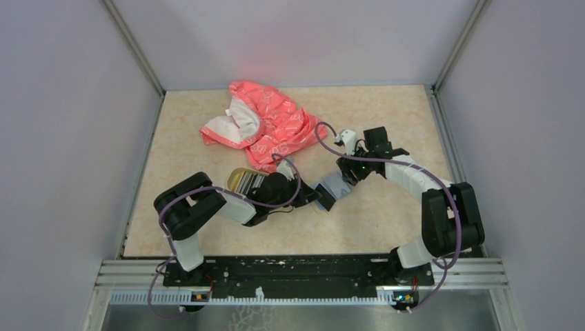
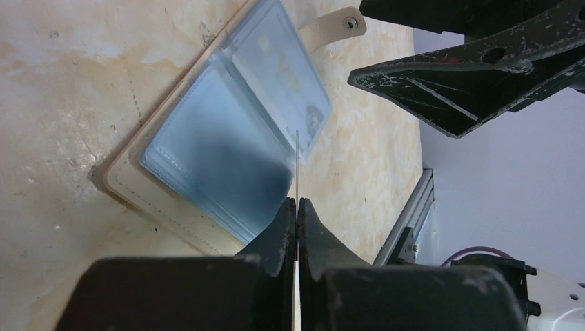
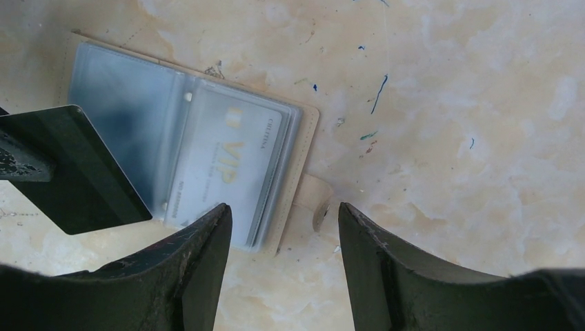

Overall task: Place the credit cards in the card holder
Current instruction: Insert the credit card into the card holder.

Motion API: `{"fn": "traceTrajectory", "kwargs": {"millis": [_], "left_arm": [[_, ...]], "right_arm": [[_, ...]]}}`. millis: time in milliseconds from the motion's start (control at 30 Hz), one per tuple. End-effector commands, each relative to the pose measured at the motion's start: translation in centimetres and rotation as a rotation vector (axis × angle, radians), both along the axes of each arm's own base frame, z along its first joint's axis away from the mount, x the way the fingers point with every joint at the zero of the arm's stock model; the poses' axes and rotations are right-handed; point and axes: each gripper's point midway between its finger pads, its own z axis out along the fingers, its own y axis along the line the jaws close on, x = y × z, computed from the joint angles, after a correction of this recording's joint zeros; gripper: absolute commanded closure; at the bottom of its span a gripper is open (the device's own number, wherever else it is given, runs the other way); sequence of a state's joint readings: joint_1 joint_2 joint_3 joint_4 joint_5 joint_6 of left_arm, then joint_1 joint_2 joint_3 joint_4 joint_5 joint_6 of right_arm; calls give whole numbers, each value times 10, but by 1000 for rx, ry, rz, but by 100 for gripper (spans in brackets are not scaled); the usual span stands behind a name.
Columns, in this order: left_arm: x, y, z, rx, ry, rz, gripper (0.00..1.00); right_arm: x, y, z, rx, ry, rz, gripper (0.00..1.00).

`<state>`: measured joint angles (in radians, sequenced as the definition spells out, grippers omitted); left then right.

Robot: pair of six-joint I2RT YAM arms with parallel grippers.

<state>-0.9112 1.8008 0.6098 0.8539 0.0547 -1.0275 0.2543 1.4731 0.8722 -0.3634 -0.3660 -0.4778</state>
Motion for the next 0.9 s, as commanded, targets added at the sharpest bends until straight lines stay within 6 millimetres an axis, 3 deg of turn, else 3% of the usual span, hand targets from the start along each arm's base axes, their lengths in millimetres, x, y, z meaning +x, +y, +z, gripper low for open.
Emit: {"fn": "traceTrajectory", "kwargs": {"millis": [0, 500, 867], "left_arm": [[8, -9, 14, -84, 15, 8, 100], [10, -10, 15, -171, 86, 26, 100], [16, -8, -1, -120, 137, 73, 100]], "right_arm": [[15, 3, 15, 11, -45, -5, 42], [15, 2, 13, 7, -35, -2, 42], [14, 4, 12, 11, -26, 4, 42]]}}
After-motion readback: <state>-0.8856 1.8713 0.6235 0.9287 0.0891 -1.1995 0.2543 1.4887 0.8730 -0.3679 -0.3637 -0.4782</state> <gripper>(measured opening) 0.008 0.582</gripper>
